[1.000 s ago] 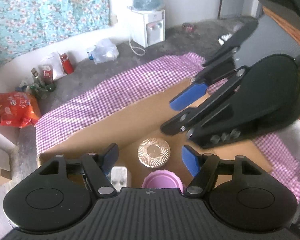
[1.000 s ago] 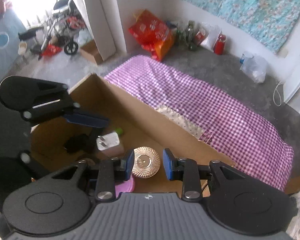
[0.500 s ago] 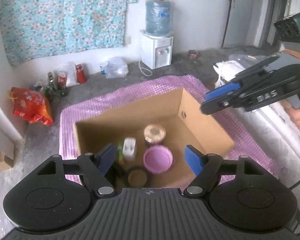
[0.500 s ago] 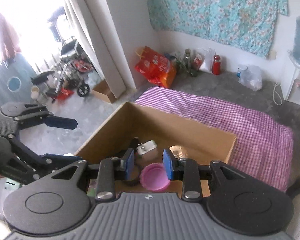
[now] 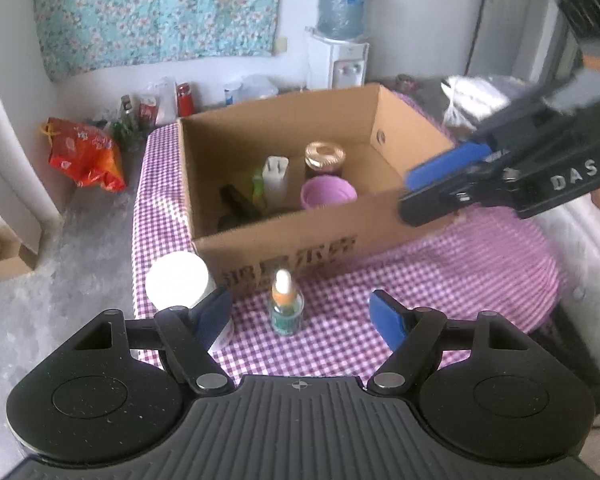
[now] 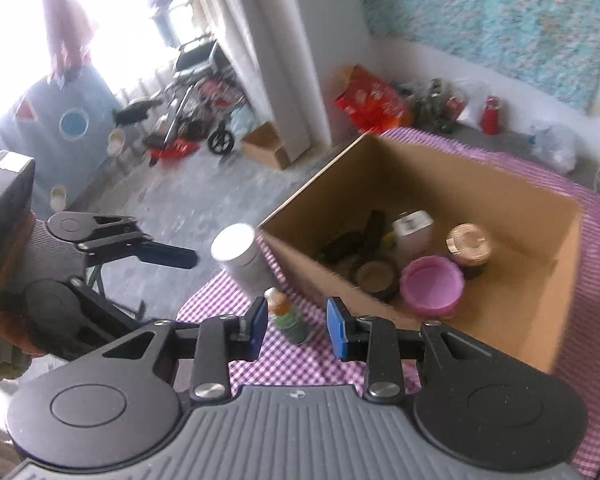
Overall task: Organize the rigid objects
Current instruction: 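Move the right tool to the green dropper bottle and close on it, then lift the green dropper bottle and carry it over the box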
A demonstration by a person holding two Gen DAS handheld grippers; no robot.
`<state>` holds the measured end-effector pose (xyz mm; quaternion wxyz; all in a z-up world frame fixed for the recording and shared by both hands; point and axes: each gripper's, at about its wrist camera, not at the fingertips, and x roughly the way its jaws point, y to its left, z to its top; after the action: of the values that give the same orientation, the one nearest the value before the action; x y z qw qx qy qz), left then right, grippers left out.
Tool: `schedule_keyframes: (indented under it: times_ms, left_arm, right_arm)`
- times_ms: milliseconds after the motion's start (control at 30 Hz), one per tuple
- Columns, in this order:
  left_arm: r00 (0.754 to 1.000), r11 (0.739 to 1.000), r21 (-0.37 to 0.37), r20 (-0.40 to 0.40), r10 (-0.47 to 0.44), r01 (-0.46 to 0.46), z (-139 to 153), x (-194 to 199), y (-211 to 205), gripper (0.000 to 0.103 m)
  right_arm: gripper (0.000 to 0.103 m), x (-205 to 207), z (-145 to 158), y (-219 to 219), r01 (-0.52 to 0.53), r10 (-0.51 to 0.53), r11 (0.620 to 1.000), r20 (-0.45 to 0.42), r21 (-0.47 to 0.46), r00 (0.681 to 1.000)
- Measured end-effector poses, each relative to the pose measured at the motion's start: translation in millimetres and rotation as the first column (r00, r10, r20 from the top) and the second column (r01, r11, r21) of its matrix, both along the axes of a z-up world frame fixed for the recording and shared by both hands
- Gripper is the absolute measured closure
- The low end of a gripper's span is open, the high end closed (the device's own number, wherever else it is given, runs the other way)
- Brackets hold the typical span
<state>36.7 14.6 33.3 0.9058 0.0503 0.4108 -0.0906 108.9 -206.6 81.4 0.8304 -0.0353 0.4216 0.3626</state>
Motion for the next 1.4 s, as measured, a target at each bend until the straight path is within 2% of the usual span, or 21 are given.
schedule_keyframes:
  times_ms: [200,500,633,800,1067,1233,1400]
  left_arm:
    - [0.999,0.997,0.073,0.023,-0.031,0.029,-30.3,6.2,-7.5,0.028]
    - [0.999,0.995,0.097,0.034,-0.034,0.030,-64.1,21.7,-11.5,0.042]
    - [0.999,0.997,0.072,0.035,-0.016,0.014,-66.9,27.9,-5.0,0.047]
    - [0.999,0.996,0.087,0.032,-0.020,0.018,-72.6,30.7,-3.4,0.053]
    - [1.000,0.995,0.100,0.023,-0.005,0.003,-77.0,31.8,-2.7,0.072]
    - [1.000,0.995,0.100,0.025,-0.005,0.002,-75.8,30.4,-4.0,0.072]
    - [1.000,0.995,0.095,0.021,-0.011,0.009,-73.7,28.4,-5.4,0.072]
  right_arm:
    - [0.068,-8.7,-21.2,43.7,-0.085,0.087,0.993,0.015,-0.076,0.996]
    - [0.068,5.6,-52.1,74.1,-0.146,0.148,0.975,-0.002,-0.165,0.989]
    - [0.069,12.1,-58.4,80.1,-0.167,0.167,0.969,-0.012,-0.184,0.986]
    - [0.070,15.7,-63.5,86.9,-0.203,0.203,0.959,-0.018,-0.198,0.979]
    - [0.076,18.3,-71.0,95.2,-0.240,0.237,0.947,-0.041,-0.215,0.971]
    - [0.083,19.7,-72.8,96.3,-0.246,0.242,0.942,-0.043,-0.228,0.969]
    - [0.083,17.0,-71.7,96.4,-0.253,0.251,0.937,-0.042,-0.241,0.967]
